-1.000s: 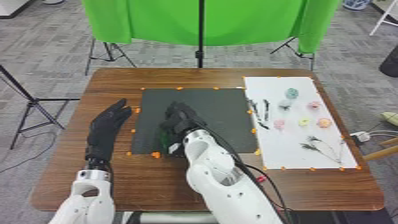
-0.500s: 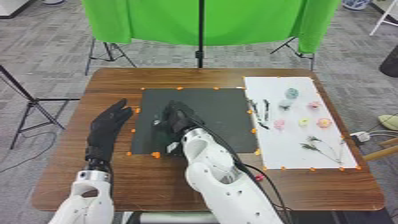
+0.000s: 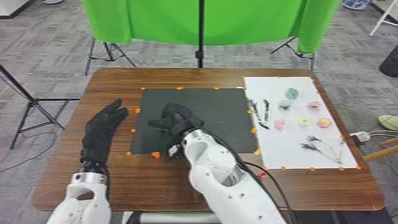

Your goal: Arrange flowers

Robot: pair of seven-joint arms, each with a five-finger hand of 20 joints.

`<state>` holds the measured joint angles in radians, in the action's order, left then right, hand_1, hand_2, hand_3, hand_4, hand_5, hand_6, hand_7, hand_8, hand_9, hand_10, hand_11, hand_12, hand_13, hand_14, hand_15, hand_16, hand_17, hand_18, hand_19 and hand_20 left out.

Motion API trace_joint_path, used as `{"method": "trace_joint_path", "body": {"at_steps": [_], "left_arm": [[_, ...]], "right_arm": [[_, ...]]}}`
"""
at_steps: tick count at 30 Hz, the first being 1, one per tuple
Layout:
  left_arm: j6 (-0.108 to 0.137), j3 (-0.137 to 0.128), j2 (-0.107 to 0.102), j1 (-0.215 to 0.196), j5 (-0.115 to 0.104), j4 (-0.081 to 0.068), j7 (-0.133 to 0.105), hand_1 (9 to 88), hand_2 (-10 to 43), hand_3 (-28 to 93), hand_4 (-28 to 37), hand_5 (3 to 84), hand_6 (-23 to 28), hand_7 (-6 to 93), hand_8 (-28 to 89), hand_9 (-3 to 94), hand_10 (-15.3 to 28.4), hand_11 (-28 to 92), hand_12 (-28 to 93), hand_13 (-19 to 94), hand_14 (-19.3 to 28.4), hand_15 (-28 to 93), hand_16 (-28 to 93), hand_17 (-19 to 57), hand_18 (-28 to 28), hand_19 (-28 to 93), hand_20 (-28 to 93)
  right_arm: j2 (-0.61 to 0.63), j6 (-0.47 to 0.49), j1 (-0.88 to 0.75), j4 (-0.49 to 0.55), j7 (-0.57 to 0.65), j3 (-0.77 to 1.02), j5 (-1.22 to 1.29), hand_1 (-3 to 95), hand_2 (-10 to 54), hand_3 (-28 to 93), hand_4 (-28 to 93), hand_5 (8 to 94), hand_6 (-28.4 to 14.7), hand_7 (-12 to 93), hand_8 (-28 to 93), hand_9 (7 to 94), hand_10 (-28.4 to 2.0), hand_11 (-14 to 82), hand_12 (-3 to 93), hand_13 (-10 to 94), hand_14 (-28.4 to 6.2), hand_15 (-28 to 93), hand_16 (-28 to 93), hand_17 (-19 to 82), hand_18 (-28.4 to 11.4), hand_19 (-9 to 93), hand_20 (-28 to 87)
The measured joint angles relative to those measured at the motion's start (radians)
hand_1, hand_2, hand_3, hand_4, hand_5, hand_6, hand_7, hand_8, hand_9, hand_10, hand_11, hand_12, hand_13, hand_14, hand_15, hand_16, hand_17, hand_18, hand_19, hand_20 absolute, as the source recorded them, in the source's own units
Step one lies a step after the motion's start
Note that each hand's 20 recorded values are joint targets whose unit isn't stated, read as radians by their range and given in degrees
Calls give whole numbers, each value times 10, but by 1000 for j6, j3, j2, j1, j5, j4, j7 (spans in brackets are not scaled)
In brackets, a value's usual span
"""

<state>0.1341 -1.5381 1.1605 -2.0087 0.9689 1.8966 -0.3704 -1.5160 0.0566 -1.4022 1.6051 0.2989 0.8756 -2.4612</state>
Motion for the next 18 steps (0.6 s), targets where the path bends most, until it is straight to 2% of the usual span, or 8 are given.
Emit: {"method": "trace_joint_path", "body": {"at_steps": [3, 8, 14, 18], "left_arm": [[1, -14, 1, -18, 0, 10, 0, 232, -68, 689, -195, 459, 21, 108, -58, 441, 129, 138, 121, 347, 155, 97, 28, 81, 112, 20, 207], [3, -24, 2, -34, 0, 15, -1, 231, -68, 689, -197, 460, 21, 108, -58, 441, 129, 139, 122, 347, 156, 97, 28, 81, 112, 20, 207], [3, -25, 3, -42, 0, 17, 1, 230, -67, 691, -197, 460, 21, 108, -58, 441, 129, 138, 122, 346, 155, 97, 29, 81, 112, 20, 207], [4, -28, 4, -45, 0, 19, 1, 229, -67, 691, -197, 460, 21, 108, -58, 442, 129, 138, 122, 346, 155, 97, 28, 81, 112, 20, 207]], "right_arm": [[64, 41, 6, 68, 2, -37, -53, 241, 128, 597, -85, 769, -50, 206, -55, 882, -138, 416, 265, 937, -39, 586, 259, 728, -68, 932, 402], [164, 179, 18, 171, 29, -52, -47, 235, 146, 602, -79, 773, -54, 185, -55, 884, -140, 415, 268, 937, -41, 593, 259, 729, -67, 932, 413], [222, 237, 16, 189, 74, -41, -36, 230, 159, 594, -70, 778, -57, 173, -55, 887, -143, 412, 270, 937, -41, 595, 258, 732, -64, 932, 418], [221, 323, 14, 189, 95, -23, -35, 227, 161, 592, -64, 782, -58, 171, -53, 890, -143, 410, 270, 937, -42, 597, 258, 733, -64, 932, 420]]}}
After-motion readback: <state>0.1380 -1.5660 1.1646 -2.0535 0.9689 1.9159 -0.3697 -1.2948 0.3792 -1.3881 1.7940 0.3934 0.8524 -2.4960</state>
